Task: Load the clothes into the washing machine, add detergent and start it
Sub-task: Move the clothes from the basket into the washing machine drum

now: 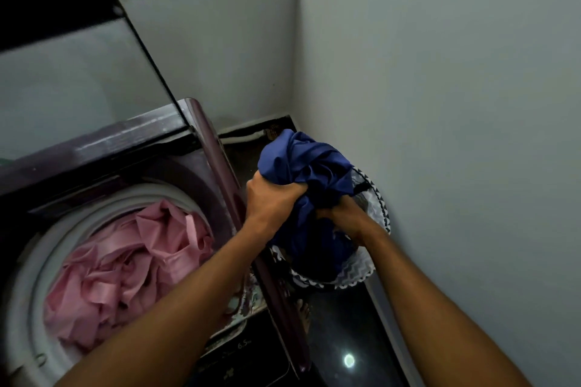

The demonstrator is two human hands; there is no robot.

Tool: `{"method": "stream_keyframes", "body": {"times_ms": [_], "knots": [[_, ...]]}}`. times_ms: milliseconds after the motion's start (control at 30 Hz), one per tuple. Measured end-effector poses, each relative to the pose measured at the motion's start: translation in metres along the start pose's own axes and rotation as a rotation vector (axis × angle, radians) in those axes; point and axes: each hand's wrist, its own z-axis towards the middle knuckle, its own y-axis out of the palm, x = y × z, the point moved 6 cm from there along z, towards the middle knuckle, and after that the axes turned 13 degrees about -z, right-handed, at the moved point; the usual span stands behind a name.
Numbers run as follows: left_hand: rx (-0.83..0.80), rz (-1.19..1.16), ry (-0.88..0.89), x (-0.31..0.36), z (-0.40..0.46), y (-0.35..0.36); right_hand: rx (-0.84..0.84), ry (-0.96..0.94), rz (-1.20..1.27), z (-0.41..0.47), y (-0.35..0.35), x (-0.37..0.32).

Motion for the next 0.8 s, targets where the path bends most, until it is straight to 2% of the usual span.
{"method": "stream_keyframes", "body": {"times_ms": [133,300,367,467,567,667,733,800], "knots": [[0.062,-0.043,0.074,0.023,-0.010,-0.035,0.121,-0.105,-0.061,0.002,0.006,-0.051],[0.169,-0.122,0.191,0.062,-0.019,-0.081,0.141,-0.207,-0.179,0.008,0.015,-0.108],[0.186,-0.196,0.243,0.072,-0.020,-0.105,0.064,-0.225,-0.120,0.005,0.026,-0.133],[0.232,-0.261,0.310,0.075,-0.019,-0.146,-0.019,-0.354,0.062,-0.014,0.048,-0.180],[0.352,-0.280,0.384,0.074,-0.030,-0.193,-0.146,-0.393,0.162,-0.026,0.086,-0.223],[0.500,-0.363,0.315,0.047,-0.034,-0.242,-0.247,-0.380,-0.038,-0.026,0.135,-0.247],[0.514,-0.336,0.159,0.017,-0.033,-0.261,-0.221,-0.314,-0.179,-0.020,0.161,-0.237],[0.458,-0.269,-0.060,-0.018,-0.036,-0.267,-0.198,-0.296,-0.333,-0.016,0.184,-0.220]]}}
